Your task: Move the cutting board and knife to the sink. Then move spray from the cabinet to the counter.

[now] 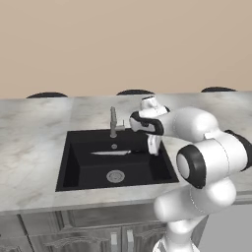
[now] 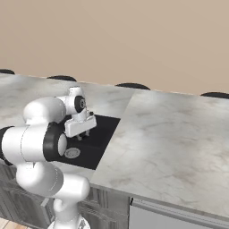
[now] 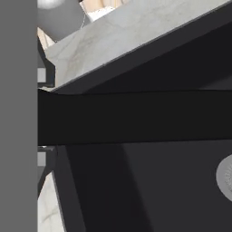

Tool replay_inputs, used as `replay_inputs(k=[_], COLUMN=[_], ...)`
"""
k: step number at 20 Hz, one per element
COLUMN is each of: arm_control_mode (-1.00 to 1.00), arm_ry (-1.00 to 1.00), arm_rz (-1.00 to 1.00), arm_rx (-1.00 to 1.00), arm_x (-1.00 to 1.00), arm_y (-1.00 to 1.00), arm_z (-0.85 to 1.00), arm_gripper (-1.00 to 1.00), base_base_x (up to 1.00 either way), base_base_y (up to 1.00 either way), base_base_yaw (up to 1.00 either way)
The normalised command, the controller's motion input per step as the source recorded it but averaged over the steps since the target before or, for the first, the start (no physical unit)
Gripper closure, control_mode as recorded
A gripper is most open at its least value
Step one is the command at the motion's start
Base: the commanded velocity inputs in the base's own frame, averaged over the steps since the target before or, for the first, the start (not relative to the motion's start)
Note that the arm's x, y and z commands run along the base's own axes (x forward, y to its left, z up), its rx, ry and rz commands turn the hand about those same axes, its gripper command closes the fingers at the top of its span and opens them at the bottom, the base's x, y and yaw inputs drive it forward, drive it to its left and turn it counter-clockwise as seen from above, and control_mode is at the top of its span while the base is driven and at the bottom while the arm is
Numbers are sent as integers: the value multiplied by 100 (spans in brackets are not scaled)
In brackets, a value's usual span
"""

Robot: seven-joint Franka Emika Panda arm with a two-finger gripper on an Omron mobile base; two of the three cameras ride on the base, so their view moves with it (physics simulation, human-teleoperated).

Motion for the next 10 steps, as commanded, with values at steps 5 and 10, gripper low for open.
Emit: replay_inputs(k=[5,10], arm_control_mode=[-100,-100], arm_ry=[-5,-13], arm_rz=[1,0], arm_rx=[17,3], arm_x=[-2,0], arm_y=[0,0], arm_z=[-33,-11], arm_gripper=[100,100], base_base_x=[0,0], base_base_y=[0,0], base_base_yaw=[0,0])
